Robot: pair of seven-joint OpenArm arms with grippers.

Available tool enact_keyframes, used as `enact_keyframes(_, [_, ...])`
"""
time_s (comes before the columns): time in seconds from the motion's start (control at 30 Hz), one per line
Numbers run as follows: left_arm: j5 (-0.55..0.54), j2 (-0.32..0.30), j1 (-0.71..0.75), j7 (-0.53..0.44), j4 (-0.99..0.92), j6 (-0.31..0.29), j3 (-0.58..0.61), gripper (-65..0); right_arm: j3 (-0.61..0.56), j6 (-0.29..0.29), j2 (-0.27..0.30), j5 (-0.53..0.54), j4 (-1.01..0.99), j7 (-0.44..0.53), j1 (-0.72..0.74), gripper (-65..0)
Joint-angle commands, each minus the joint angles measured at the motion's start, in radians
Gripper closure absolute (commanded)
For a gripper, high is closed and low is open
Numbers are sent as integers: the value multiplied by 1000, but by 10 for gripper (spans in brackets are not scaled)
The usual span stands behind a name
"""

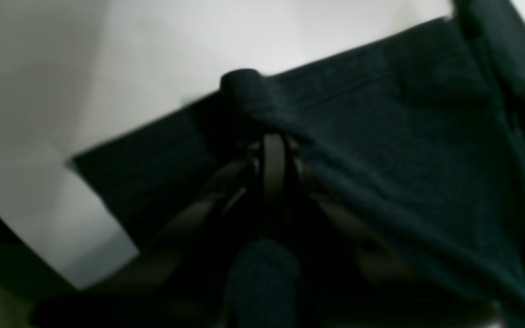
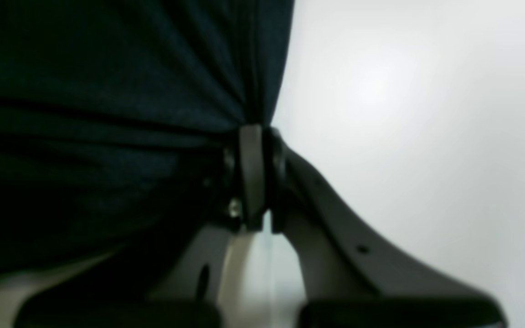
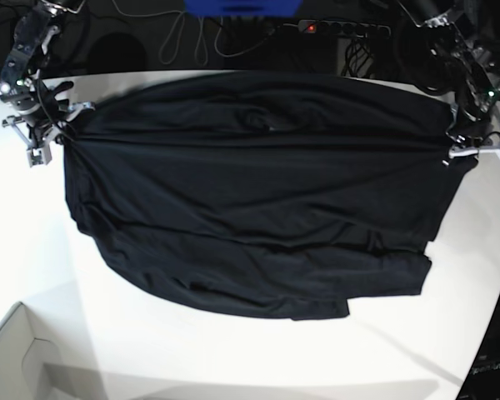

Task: Layout the t-shirt on the table in an organized manner, then fold the t-shirt properly
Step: 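Pull the fabric held by the left gripper away from the right gripper, then move the right gripper along the shirt side and pinch the fabric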

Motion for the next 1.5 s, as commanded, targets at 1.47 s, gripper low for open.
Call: enact_keyframes(1.47, [-177,-82,-319,-39,-422,-136,79,-240,-144,22,-4,-2,200,2,47,-216])
